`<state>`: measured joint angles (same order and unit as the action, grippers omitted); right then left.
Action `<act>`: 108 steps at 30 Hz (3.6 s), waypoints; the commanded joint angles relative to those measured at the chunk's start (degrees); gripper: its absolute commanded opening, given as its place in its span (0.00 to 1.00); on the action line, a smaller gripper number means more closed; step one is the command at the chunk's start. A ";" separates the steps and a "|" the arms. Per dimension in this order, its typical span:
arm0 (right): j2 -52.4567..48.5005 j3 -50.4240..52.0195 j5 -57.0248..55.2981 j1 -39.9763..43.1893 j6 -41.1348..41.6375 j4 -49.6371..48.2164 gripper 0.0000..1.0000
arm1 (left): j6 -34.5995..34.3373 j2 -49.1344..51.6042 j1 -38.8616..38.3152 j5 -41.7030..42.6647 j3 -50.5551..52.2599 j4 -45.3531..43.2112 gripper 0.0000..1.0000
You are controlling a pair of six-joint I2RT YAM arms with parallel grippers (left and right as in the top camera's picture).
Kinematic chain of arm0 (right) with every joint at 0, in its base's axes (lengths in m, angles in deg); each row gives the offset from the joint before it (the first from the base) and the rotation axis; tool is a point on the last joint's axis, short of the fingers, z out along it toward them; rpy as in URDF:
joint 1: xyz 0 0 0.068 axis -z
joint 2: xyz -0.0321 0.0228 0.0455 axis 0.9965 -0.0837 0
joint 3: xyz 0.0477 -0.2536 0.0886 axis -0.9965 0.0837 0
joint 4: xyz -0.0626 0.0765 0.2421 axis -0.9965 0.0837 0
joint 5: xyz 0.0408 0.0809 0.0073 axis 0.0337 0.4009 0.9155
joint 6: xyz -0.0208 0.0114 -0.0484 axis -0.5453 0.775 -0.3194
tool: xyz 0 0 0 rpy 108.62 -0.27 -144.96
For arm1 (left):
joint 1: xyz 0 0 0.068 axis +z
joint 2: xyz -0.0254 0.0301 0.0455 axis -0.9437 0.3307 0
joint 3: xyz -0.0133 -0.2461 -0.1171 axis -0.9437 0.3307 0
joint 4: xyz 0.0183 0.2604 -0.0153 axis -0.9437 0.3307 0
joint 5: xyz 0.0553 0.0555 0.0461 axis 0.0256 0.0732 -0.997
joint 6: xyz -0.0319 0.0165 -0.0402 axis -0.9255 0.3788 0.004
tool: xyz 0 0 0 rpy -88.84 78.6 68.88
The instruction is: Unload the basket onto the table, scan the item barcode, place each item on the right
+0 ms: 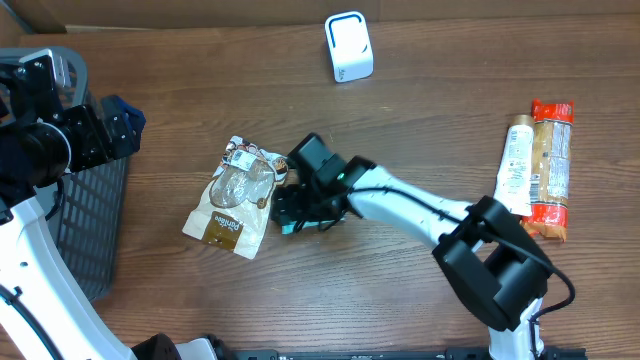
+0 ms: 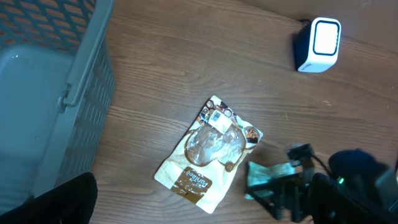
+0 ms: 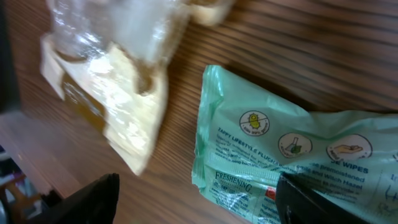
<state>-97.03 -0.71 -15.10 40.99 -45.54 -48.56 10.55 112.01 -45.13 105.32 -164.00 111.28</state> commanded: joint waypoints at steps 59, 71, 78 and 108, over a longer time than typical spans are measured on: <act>-1.14 -0.68 -5.99 23.17 -24.92 24.11 0.80 | 1.14 0.20 0.13 0.61 -0.07 -0.07 1.00; -1.14 1.14 -6.84 16.92 -24.92 21.77 0.79 | 1.14 0.20 0.13 0.61 -0.07 -0.07 1.00; -1.14 1.14 -19.52 15.39 -24.57 20.37 0.80 | 1.16 0.20 0.13 0.61 -0.07 -0.07 1.00; 5.73 -11.56 -13.53 15.82 -28.00 11.08 1.00 | 1.14 0.20 0.13 0.61 -0.07 -0.04 1.00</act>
<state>-96.07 -8.03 -37.43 56.99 -93.60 -39.86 10.55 112.01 -45.13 105.32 -164.00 111.30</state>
